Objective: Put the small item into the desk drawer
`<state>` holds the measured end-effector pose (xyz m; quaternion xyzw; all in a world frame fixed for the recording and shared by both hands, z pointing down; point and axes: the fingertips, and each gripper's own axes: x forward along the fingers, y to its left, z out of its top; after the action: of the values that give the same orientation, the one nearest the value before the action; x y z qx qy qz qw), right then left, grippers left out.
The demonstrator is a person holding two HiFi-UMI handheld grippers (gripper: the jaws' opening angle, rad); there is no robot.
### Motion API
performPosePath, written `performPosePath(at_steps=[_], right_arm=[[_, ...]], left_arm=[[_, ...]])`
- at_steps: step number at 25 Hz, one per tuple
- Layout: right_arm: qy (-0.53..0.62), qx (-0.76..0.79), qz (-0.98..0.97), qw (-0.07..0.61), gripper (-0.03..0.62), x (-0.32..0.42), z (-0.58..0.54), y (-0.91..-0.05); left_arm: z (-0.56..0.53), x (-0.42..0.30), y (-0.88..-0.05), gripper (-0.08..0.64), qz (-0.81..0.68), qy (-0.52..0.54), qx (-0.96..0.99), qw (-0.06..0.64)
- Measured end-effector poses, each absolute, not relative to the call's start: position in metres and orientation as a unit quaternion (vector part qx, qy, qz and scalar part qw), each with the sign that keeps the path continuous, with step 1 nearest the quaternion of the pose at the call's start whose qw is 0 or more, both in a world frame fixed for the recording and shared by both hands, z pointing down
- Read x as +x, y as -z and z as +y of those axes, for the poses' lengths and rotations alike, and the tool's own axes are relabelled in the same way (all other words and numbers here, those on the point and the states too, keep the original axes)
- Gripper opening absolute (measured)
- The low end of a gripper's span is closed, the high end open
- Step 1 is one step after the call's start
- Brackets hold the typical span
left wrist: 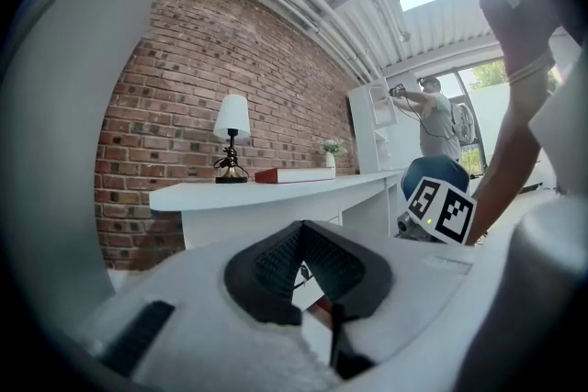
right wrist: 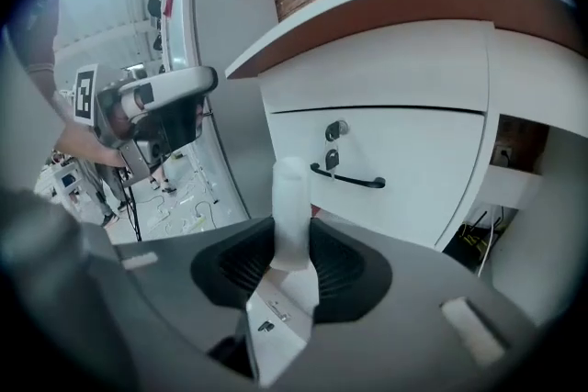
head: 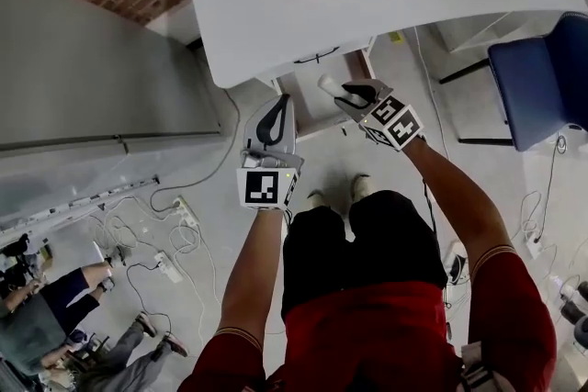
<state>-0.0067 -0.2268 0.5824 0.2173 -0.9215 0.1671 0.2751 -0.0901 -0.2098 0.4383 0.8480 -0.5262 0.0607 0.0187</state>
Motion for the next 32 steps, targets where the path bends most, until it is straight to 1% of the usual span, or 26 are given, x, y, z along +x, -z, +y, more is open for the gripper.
performPosePath(at_steps=[7, 22, 29, 32], right_arm=[[-0.137, 0.202, -0.917, 0.315, 0.132, -0.005, -0.233, -0.630], [-0.090, 0.139, -0.898, 0.408, 0.133, -0.033, -0.248, -0.703], [-0.109, 0.131, -0.882, 0.440, 0.133, -0.036, -0.253, -0.725], [-0.099, 0.128, -0.875, 0.456, 0.133, -0.036, -0.258, -0.740]], left_arm=[[-0.209, -0.087, -0.480, 0.006, -0.513, -0.053, 0.857, -0.002], [-0.223, -0.101, -0.546, 0.006, -0.501, -0.046, 0.864, -0.013], [-0.235, -0.104, -0.567, 0.006, -0.501, -0.035, 0.865, -0.005], [-0.238, -0.103, -0.574, 0.006, -0.499, -0.036, 0.866, -0.018]])
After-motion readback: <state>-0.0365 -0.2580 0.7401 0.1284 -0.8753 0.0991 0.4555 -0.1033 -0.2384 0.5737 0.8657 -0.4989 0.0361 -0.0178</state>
